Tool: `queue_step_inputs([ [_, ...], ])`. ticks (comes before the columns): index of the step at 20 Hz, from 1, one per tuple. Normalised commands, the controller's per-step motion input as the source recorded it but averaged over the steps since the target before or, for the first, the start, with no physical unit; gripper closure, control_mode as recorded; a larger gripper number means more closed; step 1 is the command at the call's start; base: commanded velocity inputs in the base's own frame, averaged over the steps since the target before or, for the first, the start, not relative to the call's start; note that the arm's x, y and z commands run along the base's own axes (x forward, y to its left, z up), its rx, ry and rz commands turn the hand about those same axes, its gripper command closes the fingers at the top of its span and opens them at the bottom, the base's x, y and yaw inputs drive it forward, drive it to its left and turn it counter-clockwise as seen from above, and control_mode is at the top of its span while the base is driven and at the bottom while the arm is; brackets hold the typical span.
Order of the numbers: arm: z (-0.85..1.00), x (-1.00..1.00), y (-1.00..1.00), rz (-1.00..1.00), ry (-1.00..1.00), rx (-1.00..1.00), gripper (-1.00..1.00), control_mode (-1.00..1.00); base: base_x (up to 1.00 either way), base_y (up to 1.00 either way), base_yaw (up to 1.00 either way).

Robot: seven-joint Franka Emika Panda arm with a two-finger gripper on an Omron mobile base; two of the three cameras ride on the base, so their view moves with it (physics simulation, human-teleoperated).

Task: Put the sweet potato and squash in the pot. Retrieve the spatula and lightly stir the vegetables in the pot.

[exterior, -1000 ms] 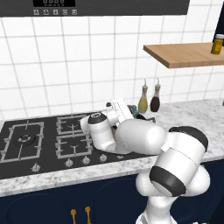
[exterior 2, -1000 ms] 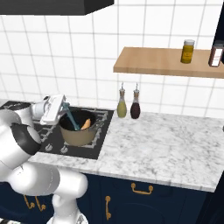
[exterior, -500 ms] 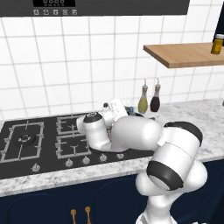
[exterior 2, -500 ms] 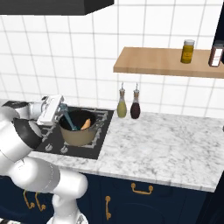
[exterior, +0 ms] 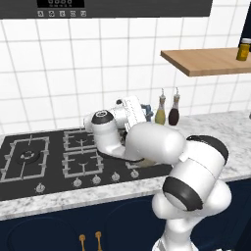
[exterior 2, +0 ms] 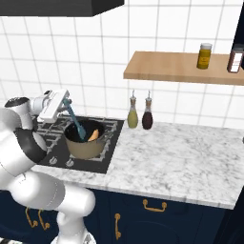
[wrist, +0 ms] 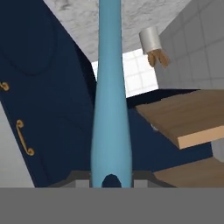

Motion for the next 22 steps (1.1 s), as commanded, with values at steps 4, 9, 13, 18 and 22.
queue_step_inputs([
  [4,-0.07,0.03,-0.30,-0.08,0.00,-0.05,1.00,-1.00,0.00,0.00,0.00],
  [9,-0.36,0.00,-0.01,-0.04,0.00,0.03,1.00,-1.00,0.00,0.00,0.00],
  [13,-0.26,0.22,0.00,0.00,-0.06,0.02,1.00,-1.00,0.00,0.00,0.00],
  [18,-0.27,0.24,0.00,0.00,-0.09,0.00,1.00,-1.00,0.00,0.00,0.00],
  [22,-0.04,0.00,-0.03,0.00,-0.15,-0.04,1.00,-1.00,0.00,0.00,0.00],
])
